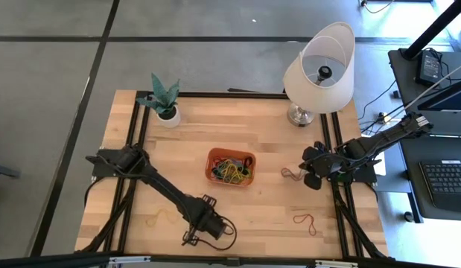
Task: Pick and place rubber bands into bin
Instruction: Put the green rubber band into the orange bin
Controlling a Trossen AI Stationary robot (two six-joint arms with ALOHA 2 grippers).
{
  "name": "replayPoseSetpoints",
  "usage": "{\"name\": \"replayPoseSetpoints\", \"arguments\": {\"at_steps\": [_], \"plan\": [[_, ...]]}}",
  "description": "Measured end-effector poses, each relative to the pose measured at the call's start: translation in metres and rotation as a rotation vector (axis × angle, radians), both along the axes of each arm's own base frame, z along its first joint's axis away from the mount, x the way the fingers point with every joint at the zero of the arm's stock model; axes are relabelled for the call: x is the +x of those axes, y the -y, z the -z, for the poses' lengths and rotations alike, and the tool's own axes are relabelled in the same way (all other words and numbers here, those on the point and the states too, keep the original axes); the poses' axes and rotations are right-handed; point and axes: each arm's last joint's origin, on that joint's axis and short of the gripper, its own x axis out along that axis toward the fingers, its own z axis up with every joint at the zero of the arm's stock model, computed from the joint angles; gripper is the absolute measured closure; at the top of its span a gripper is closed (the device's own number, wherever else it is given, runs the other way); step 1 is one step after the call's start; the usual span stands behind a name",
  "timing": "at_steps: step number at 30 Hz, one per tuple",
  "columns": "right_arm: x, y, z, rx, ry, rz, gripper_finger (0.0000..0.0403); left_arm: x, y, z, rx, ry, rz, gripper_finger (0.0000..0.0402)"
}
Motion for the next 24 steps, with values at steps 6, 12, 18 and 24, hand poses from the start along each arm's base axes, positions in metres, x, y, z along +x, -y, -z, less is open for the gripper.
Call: {"name": "replayPoseSetpoints", "arguments": {"at_steps": [6, 12, 18, 24], "plan": [[0.0, 0.0, 0.0, -0.009, 0.006, 0.007, 0.0387, 0.007, -0.022, -0.058, 0.033, 0.121, -0.07, 0.0398], [0.002, 0.0, -0.001, -0.003, 0.021, 0.007, 0.0387, 0.008, -0.069, -0.104, 0.105, 0.265, -0.351, 0.0398], [0.002, 0.0, -0.001, 0.001, 0.029, 0.007, 0.0387, 0.019, -0.131, -0.127, 0.069, 0.35, -0.814, 0.0398], [0.003, -0.001, -0.002, 0.008, 0.036, 0.013, 0.0387, 0.032, -0.173, -0.113, -0.053, 0.229, -1.146, 0.0398]]}}
